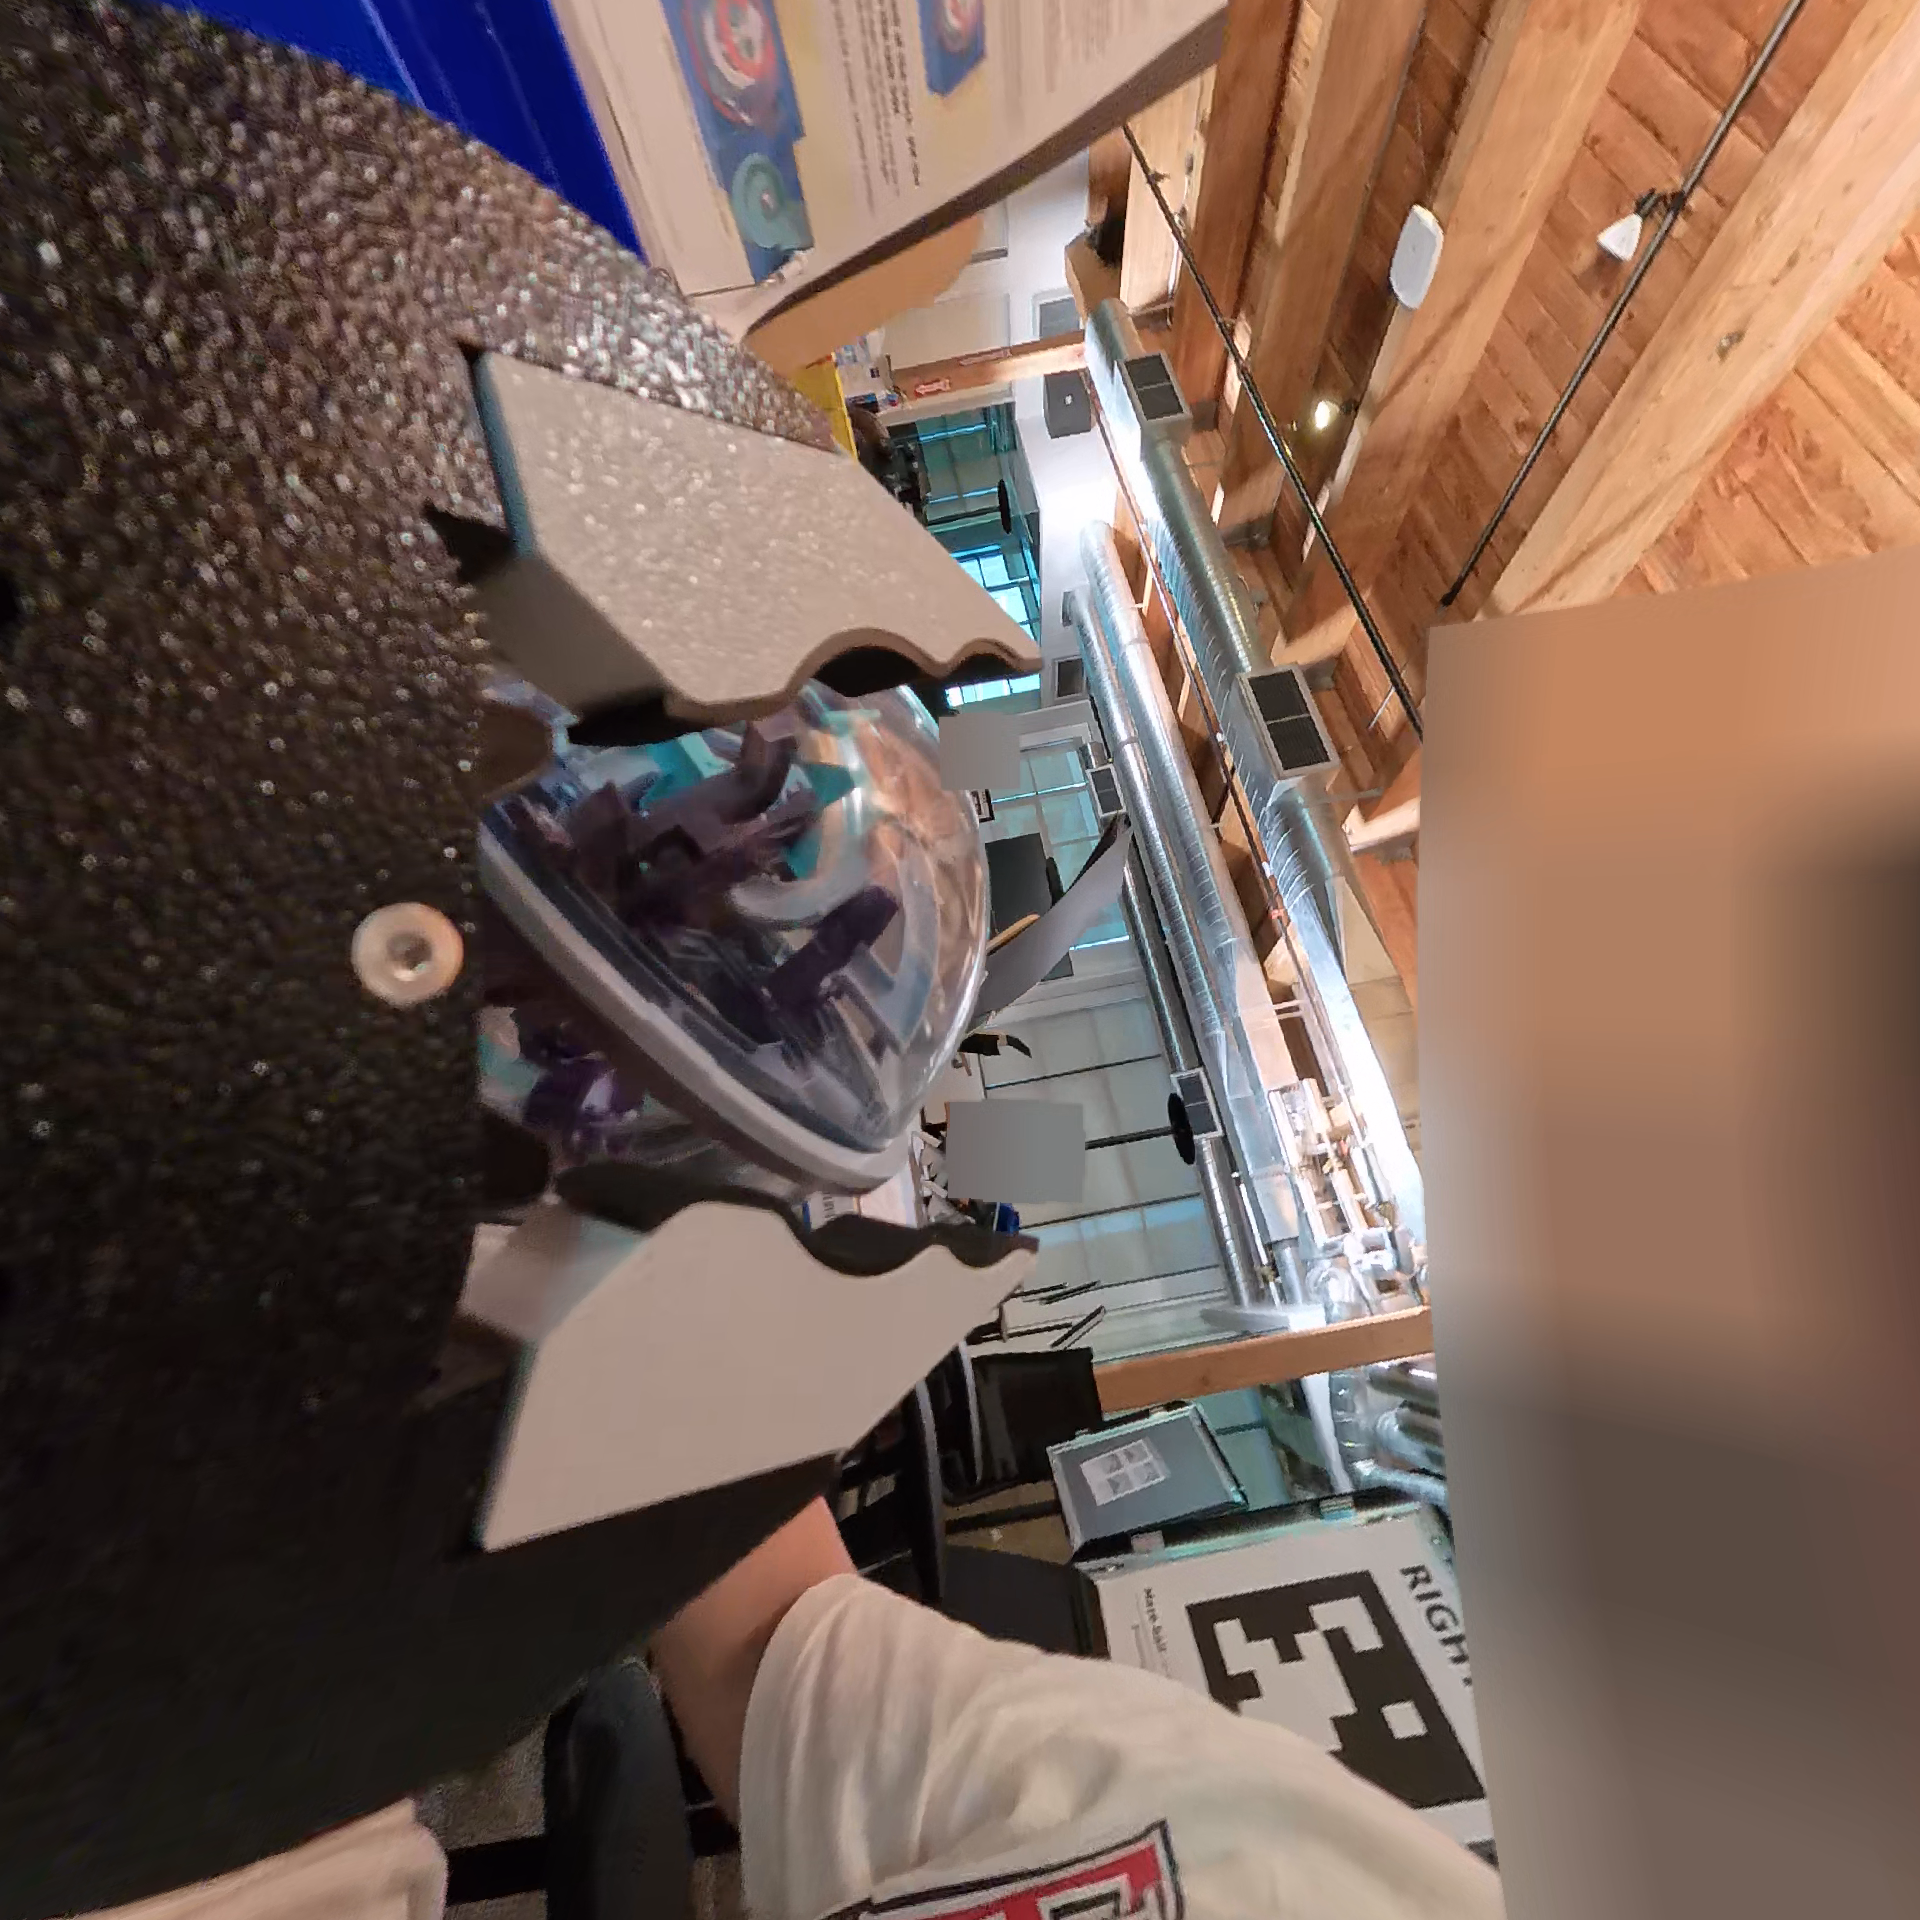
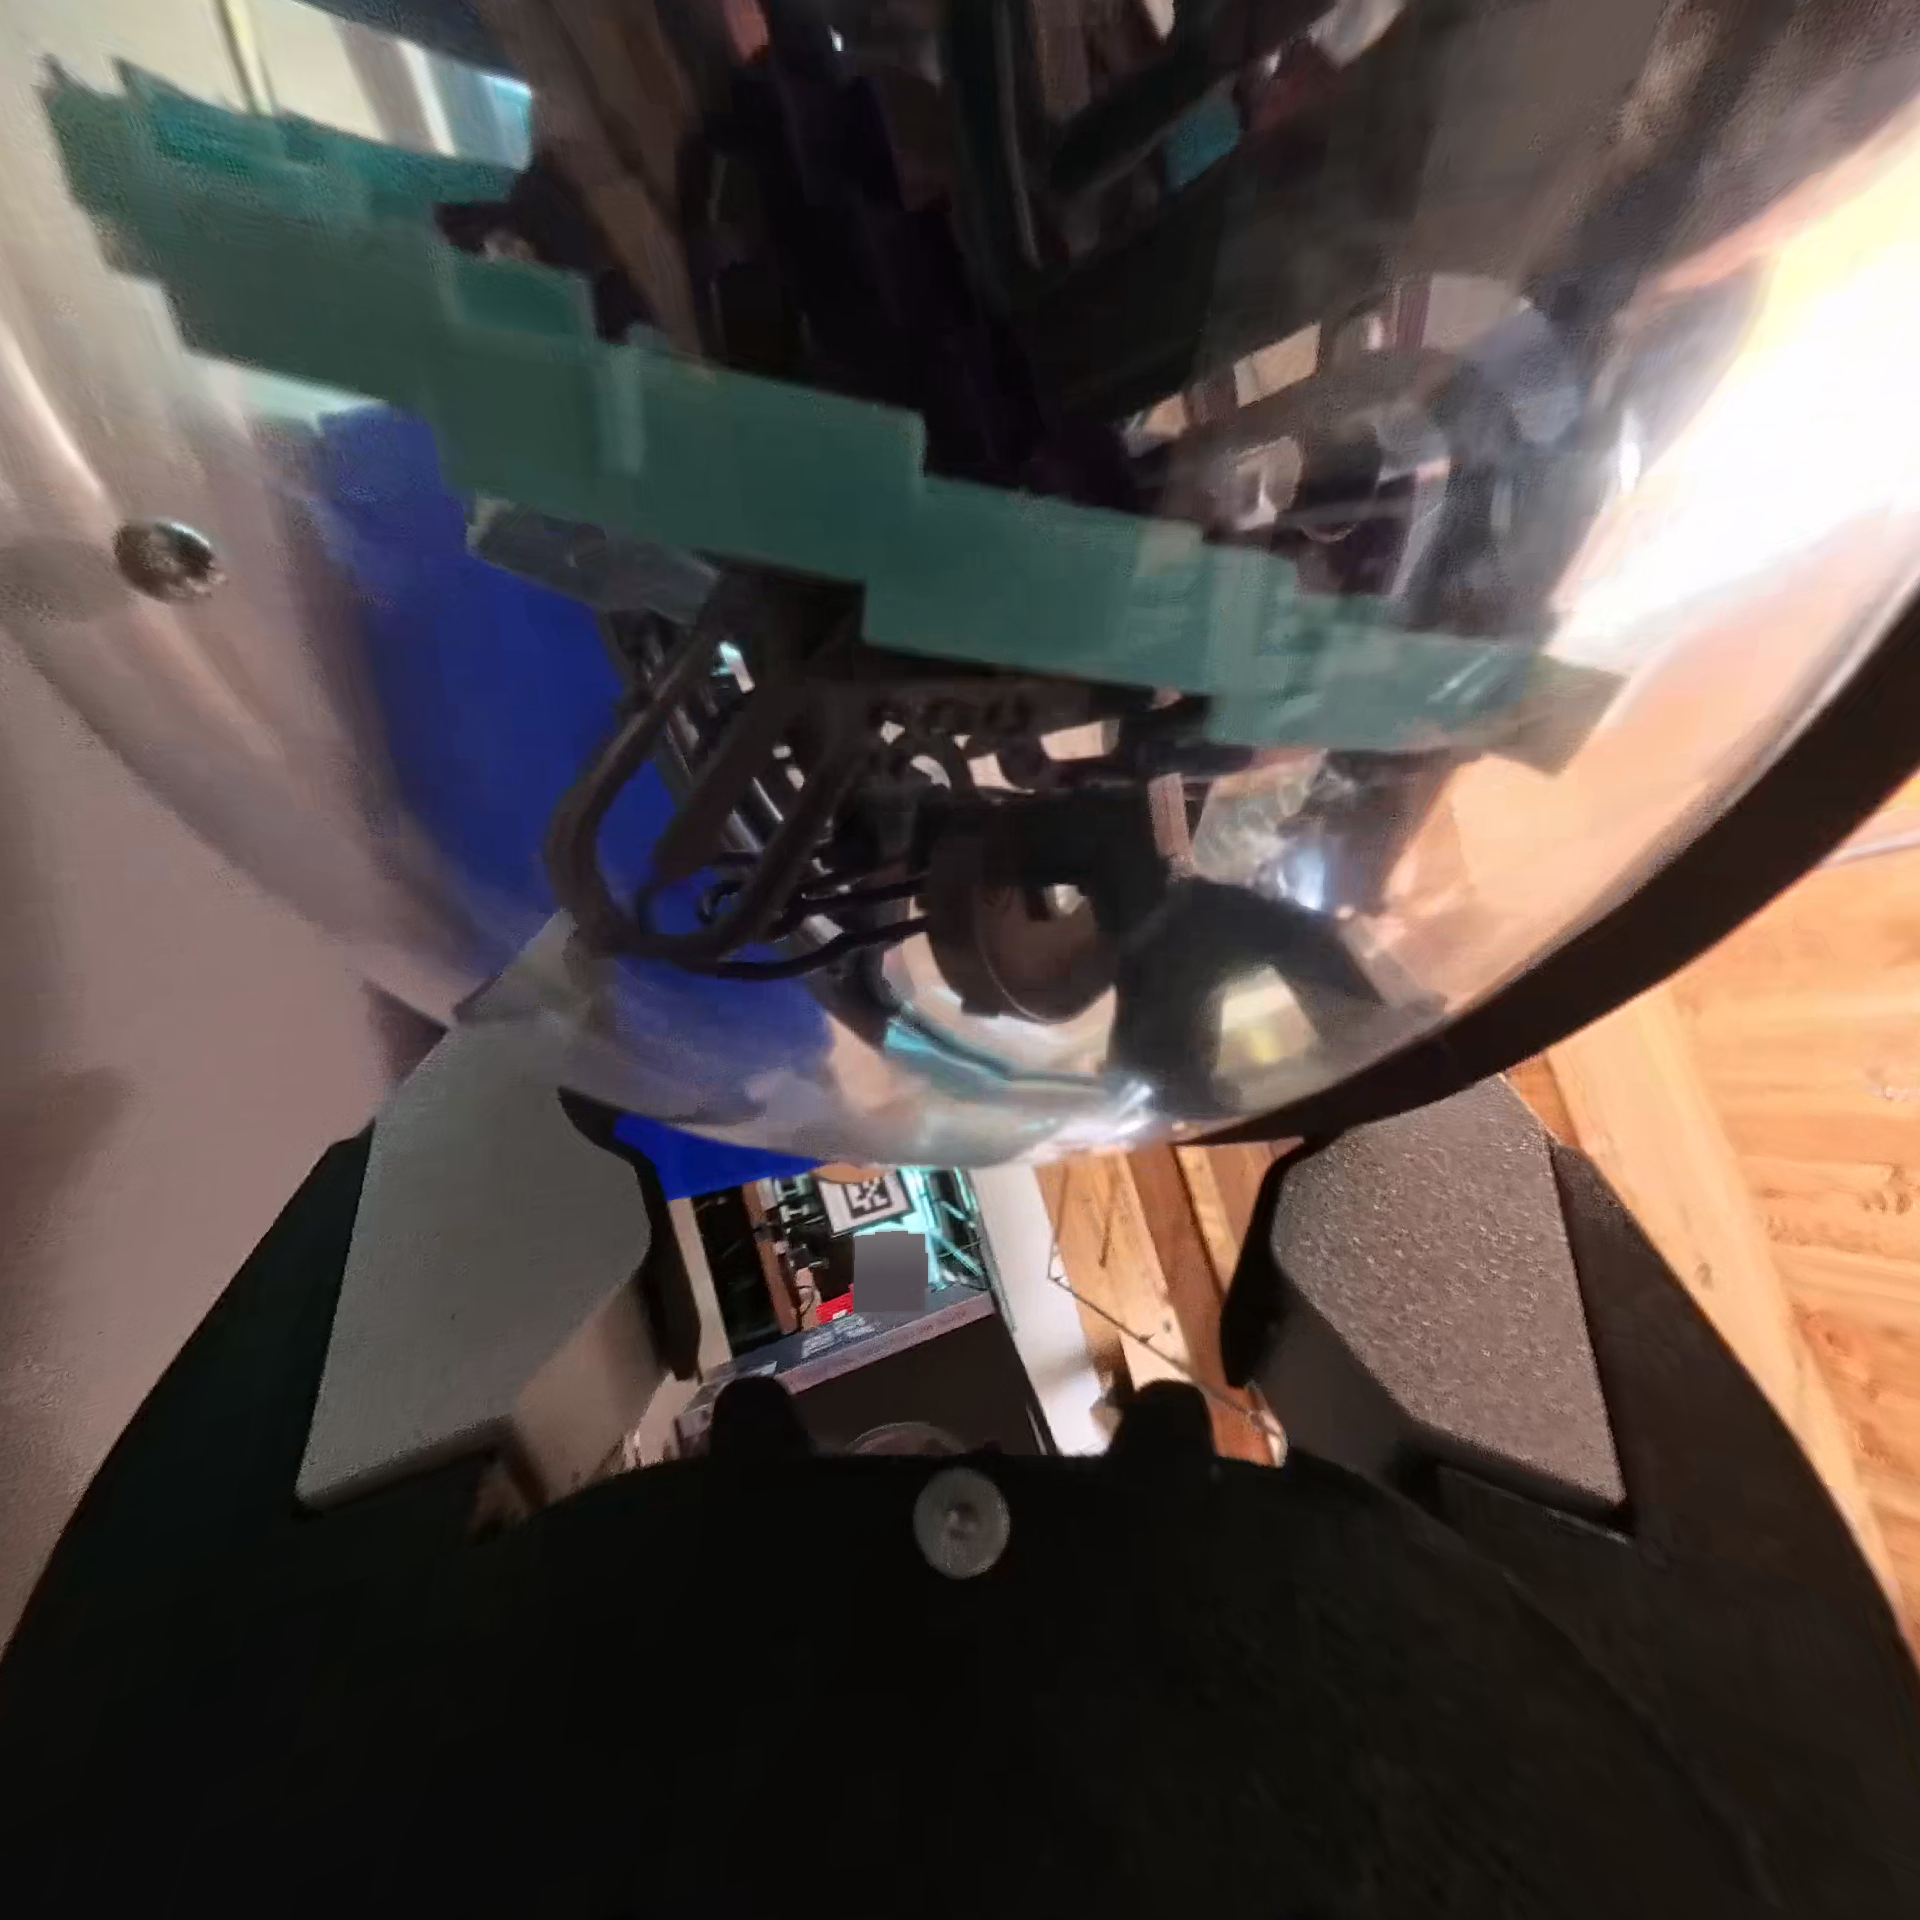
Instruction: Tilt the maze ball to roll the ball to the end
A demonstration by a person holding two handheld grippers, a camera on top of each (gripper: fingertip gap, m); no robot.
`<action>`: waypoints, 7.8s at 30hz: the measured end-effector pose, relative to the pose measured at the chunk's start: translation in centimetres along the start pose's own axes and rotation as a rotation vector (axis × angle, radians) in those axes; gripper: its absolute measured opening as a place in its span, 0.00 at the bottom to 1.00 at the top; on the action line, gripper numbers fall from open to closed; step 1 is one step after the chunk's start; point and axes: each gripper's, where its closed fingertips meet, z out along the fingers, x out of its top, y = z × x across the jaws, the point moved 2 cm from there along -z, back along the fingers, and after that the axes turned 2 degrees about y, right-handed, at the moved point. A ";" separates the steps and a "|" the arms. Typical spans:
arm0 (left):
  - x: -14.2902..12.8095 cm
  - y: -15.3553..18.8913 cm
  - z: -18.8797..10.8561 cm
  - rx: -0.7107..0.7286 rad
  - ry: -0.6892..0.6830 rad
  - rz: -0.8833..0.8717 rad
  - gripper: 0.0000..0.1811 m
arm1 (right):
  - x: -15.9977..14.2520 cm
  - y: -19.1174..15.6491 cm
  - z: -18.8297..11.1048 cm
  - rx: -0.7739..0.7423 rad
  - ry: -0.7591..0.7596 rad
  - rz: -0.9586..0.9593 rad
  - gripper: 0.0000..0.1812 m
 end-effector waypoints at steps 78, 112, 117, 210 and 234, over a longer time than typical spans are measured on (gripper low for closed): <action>-8.9 1.3 -2.3 -0.227 -0.657 0.117 0.77 | -2.4 -2.9 -8.1 1.021 0.073 0.838 0.65; 2.4 -1.3 9.8 0.258 -0.447 -0.668 0.86 | 4.6 14.9 -1.2 0.640 0.496 2.400 0.81; 4.4 0.7 11.8 0.223 -0.448 -0.591 0.86 | 4.8 17.8 -2.5 0.598 0.545 2.450 0.81; 27.1 5.9 19.0 0.068 -0.148 0.156 0.81 | 14.5 38.7 -1.3 0.166 0.932 1.870 0.80; 25.2 4.7 17.9 0.133 -0.199 0.199 0.81 | 13.6 36.6 -0.6 0.094 0.931 1.950 0.79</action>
